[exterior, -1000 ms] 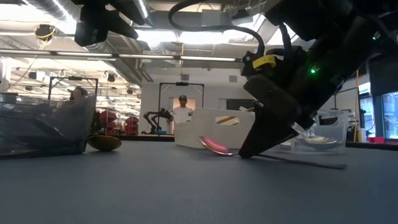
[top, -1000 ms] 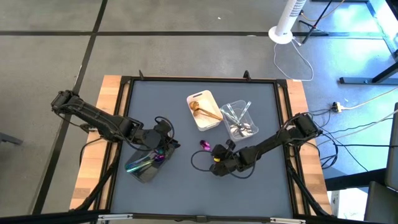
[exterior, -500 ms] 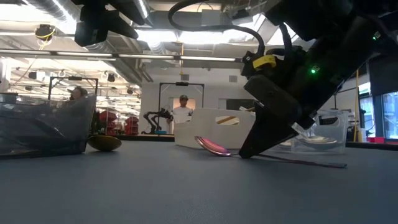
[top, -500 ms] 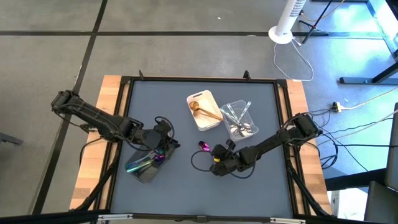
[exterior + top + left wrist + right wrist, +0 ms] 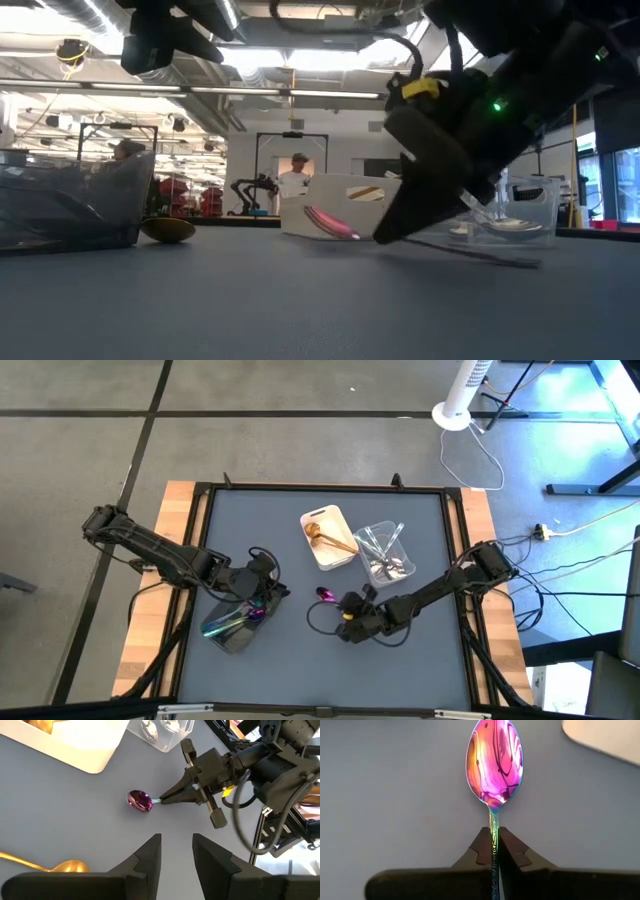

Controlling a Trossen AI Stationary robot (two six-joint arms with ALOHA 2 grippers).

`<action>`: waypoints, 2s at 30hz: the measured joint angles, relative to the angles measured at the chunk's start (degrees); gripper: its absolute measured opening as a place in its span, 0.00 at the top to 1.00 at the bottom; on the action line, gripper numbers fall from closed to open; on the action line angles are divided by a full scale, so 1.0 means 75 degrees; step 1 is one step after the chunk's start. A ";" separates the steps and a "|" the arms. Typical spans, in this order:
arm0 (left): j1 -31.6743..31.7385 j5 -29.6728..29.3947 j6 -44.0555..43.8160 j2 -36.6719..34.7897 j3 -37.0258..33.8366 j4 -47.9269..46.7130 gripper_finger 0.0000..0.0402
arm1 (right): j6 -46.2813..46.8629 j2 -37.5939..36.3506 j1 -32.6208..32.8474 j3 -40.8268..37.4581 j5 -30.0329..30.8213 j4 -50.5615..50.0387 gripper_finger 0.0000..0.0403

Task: Sort silverware by color (type)
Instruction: Put the iridescent spoon into the black bin

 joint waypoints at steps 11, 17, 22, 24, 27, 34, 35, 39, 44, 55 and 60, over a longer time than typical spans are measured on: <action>0.0000 0.0003 0.0003 0.0000 0.0000 0.0003 0.74 | -0.0813 -0.0020 -0.0022 0.0003 0.0271 0.1721 1.00; 0.0000 0.0003 0.0000 0.0000 0.0000 0.0003 0.74 | -0.1341 -0.0029 -0.0135 0.0011 0.0417 0.2883 1.00; 0.0000 0.0003 -0.0008 0.0000 0.0000 0.0006 0.74 | -0.1733 -0.0035 -0.0281 0.0015 0.0515 0.3948 1.00; 0.0000 0.0004 -0.0032 0.0000 0.0000 0.0006 0.74 | -0.1787 -0.0035 -0.0329 0.0017 0.0528 0.4348 1.00; 0.0000 0.0006 -0.0063 0.0000 0.0000 0.0006 0.74 | -0.1792 -0.0038 -0.0423 0.0017 0.0472 0.4822 1.00; 0.0003 -0.0247 -0.0443 0.0000 0.0000 0.0010 0.74 | -0.1822 -0.0041 -0.0568 0.0017 0.0283 0.5717 1.00; 0.0003 -0.0319 -0.0486 0.0000 0.0000 0.0009 0.74 | -0.1824 -0.0041 -0.0571 0.0017 0.0251 0.5825 1.00; 0.0003 -0.0580 -0.0818 0.0000 0.0000 0.0012 0.74 | -0.1826 -0.0042 -0.0613 0.0017 0.0201 0.6255 1.00; 0.0003 -0.0938 -0.1245 0.0000 0.0000 0.0012 0.74 | -0.1816 -0.0047 -0.0664 0.0017 0.0204 0.6543 1.00; 0.0030 -0.1031 -0.1456 0.0881 -0.0006 0.1031 0.74 | -0.1816 -0.0050 -0.0664 0.0023 0.0429 0.6709 1.00; 0.0035 -0.1179 -0.1443 0.1278 -0.0006 0.1399 0.74 | -0.1816 -0.0050 -0.0657 0.0017 0.0532 0.6599 1.00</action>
